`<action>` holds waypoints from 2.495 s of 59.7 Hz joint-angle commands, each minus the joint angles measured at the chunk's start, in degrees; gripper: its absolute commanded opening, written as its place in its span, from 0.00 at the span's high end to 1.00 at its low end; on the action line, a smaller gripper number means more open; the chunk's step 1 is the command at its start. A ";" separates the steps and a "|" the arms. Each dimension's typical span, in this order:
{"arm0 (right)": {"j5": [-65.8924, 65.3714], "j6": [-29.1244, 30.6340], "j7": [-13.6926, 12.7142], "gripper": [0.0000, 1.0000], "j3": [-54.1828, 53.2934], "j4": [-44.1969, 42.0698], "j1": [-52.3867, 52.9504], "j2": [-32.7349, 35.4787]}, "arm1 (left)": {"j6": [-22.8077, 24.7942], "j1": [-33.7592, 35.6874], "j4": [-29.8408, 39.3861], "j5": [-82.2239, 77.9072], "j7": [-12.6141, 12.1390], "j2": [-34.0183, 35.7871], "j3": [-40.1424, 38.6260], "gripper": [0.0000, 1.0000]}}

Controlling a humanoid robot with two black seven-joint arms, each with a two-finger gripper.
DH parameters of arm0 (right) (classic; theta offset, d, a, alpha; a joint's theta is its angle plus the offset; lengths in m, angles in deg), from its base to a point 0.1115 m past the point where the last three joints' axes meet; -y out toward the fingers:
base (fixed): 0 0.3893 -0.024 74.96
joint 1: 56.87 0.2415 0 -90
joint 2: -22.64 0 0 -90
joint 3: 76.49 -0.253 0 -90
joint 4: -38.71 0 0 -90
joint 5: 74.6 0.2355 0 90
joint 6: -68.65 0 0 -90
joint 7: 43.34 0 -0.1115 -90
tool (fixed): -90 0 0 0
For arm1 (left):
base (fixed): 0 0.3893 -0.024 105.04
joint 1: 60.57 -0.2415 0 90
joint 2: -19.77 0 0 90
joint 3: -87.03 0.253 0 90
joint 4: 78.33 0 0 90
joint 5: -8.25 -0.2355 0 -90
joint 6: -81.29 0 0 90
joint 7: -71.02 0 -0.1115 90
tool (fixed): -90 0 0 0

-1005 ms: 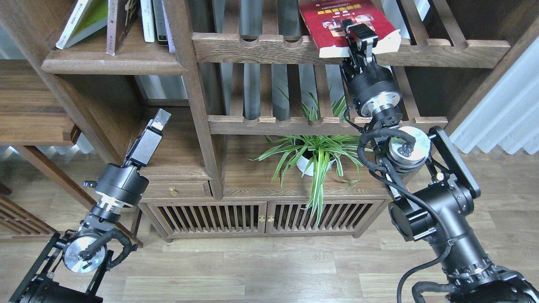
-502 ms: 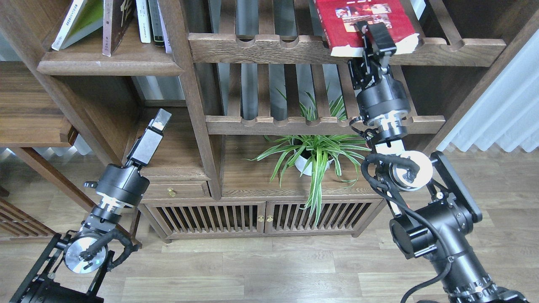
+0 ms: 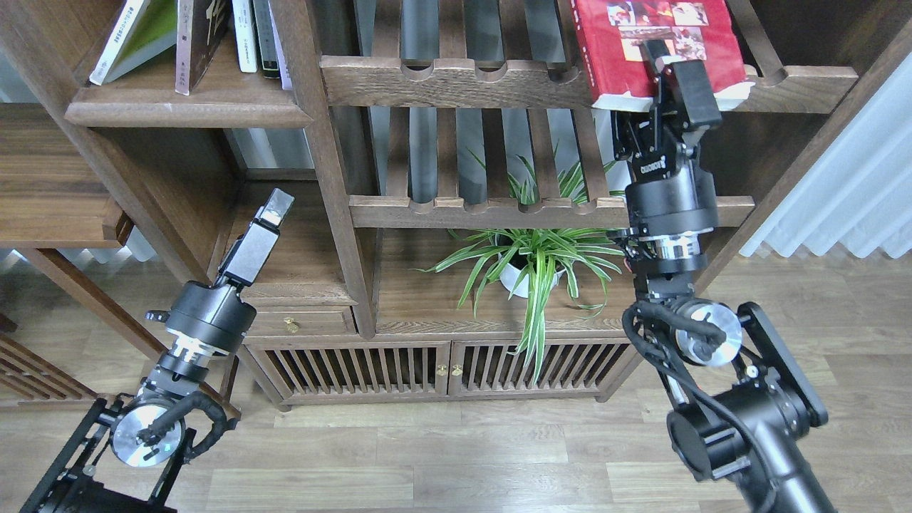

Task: Organize books on shelf
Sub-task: 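Tip the red book forward off the upper shelf with the right gripper, then hold the red book between both grippers and lower it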

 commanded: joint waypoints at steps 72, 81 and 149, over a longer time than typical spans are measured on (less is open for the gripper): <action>-1.07 5.61 -3.27 0.93 14.62 -3.72 -18.63 -0.16 | 0.00 -3.00 1.04 11.42 0.79 0.00 18.08 0.15; -1.24 5.61 -3.44 0.92 16.03 -6.00 -19.60 -0.16 | 0.00 -3.00 1.04 13.18 0.79 0.00 18.08 0.14; -6.69 5.61 -14.69 0.93 22.27 -10.49 -24.17 -0.07 | 0.00 -7.22 1.04 17.04 0.27 0.00 27.13 0.15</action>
